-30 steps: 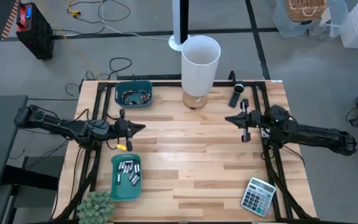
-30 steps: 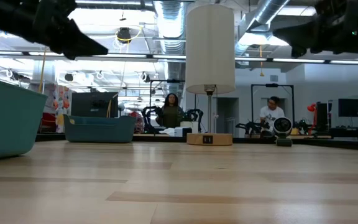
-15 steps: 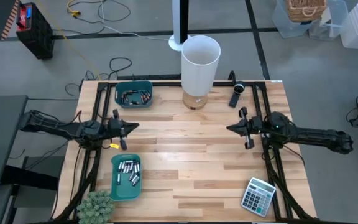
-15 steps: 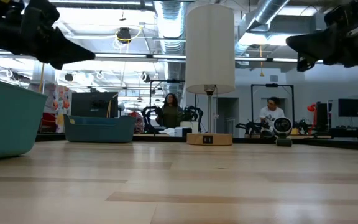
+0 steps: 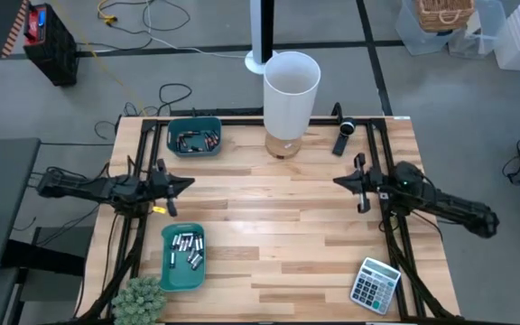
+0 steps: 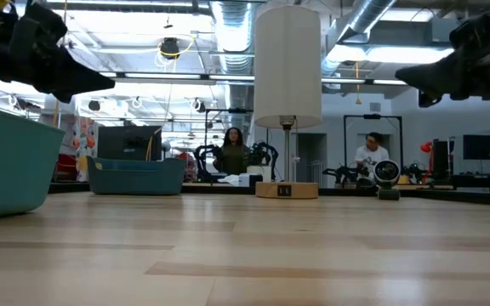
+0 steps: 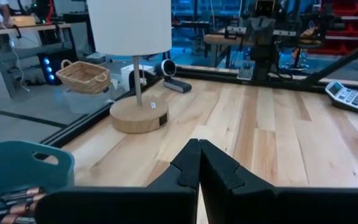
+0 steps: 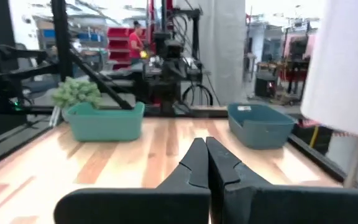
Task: Sort batteries
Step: Return to Home Position
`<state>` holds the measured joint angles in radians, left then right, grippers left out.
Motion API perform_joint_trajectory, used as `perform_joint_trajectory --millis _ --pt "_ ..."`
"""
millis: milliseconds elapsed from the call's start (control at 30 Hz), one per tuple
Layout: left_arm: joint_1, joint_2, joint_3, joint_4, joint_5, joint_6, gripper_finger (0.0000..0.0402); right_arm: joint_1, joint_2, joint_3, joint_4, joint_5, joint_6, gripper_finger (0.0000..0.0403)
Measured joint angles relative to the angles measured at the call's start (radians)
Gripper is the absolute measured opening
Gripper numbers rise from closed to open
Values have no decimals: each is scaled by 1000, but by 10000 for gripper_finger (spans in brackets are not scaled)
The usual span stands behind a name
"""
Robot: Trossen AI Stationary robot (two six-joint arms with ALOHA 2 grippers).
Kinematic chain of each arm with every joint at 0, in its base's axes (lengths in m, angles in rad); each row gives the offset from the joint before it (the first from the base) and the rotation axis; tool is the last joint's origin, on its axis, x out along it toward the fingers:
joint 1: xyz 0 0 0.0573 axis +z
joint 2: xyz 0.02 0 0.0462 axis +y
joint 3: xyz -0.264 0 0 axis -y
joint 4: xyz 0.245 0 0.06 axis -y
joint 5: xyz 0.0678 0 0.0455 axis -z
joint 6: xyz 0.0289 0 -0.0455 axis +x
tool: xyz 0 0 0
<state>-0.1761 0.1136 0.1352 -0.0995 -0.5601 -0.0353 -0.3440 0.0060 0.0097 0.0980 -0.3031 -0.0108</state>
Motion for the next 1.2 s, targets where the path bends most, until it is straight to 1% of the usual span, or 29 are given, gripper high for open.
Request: perform_joint_trajectory --millis 200,333,467,567,633,700,733,867,1067,1200 --pt "-1 -106 0 -112 -5 8 0 -42 -5 2 -37 2 -8 3" --pt "-1 -112 -8 -97 -1 28 0 -52 -4 2 -46 -6 -13 3" --pt "-1 -112 -14 -97 11 39 0 -37 -4 2 -48 -10 -8 3" --pt "-1 -111 -44 -48 19 74 0 -21 0 2 -49 -11 -34 4" --pt "-1 -107 -57 -28 57 78 0 -18 3 2 -49 -13 -43 8" --pt "-1 -98 -57 -25 138 93 0 -17 9 2 -51 -13 -7 13" --pt "-1 -99 -57 -26 161 102 0 -16 11 2 -50 -13 12 16" --pt "-1 -110 -59 -28 166 129 0 -17 16 2 -51 -14 37 26" --pt "-1 -110 -60 -47 162 123 0 -17 17 2 -52 -13 30 31" --pt "-1 -109 -61 -48 160 8 0 -17 17 2 -52 -13 30 29"
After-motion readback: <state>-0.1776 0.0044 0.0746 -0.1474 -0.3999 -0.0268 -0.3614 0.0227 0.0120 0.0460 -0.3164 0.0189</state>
